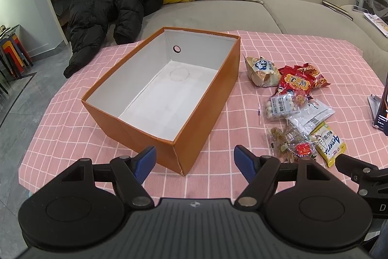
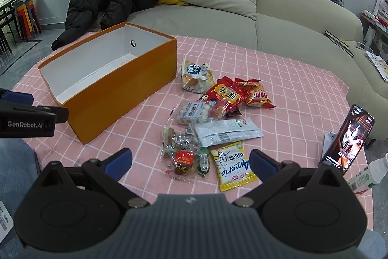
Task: Organize snacks
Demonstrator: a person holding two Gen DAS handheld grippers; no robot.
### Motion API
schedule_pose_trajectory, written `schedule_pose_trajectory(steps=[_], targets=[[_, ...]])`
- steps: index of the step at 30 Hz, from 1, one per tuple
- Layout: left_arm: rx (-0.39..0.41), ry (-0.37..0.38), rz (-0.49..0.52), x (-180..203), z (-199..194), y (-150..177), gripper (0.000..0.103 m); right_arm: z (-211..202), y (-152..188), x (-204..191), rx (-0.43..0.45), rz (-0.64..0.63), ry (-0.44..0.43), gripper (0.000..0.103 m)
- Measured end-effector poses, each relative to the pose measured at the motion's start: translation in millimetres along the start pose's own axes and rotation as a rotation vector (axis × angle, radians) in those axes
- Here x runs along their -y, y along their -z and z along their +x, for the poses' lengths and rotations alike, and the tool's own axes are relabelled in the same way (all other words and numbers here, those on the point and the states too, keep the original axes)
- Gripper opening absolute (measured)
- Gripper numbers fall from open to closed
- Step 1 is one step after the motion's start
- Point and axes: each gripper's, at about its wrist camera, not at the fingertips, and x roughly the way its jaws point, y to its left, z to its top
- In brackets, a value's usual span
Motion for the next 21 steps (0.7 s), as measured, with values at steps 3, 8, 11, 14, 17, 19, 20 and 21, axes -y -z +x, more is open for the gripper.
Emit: schedule_pose_trajectory(steps=[3, 8, 11, 14, 17, 19, 20, 21], targets=[[0.0, 0.0, 0.0, 0.2, 0.0, 0.1, 0.086, 0.1, 0.2, 0.1, 0.0, 0.0, -0.001, 0.099], [0.0, 0.0, -0.001, 0.2, -0.1, 0.0, 0.086, 0.1, 0.5, -0.7, -0.001, -0.002, 0.0, 0.099], [-0.002, -0.001, 0.0, 0.4, -0.1, 0.2, 0.086, 0.3, 0.6, -0.9, -0.001, -0.002, 0.0, 0.099], [-0.002, 0.0, 0.0, 0.8, 0.1, 0.2, 0.086, 0.9, 0.5, -1.1, -0.003, -0.001, -0.001, 0.099], [-0.003, 0.002, 0.0, 0.8, 0.1, 0.3, 0.086, 1.2, 0.8, -1.1, -0.005, 0.0, -0.002, 0.099], [-0.003, 0.002, 0.0, 1.2, 0.1, 0.6, 0.086, 1.5, 0.8, -0.7, -0.006, 0.002, -0.004, 0.099], [-0.003, 0.003, 0.001, 1.2, 0.0, 0.6, 0.086, 1.8, 0.6, -0.4, -0.007, 0.002, -0.004, 0.099], [-0.003, 0.005, 0.002, 1.6, -0.1, 0.9, 0.086, 2.0, 0.7, -0.2, -0.008, 0.003, -0.005, 0.099]])
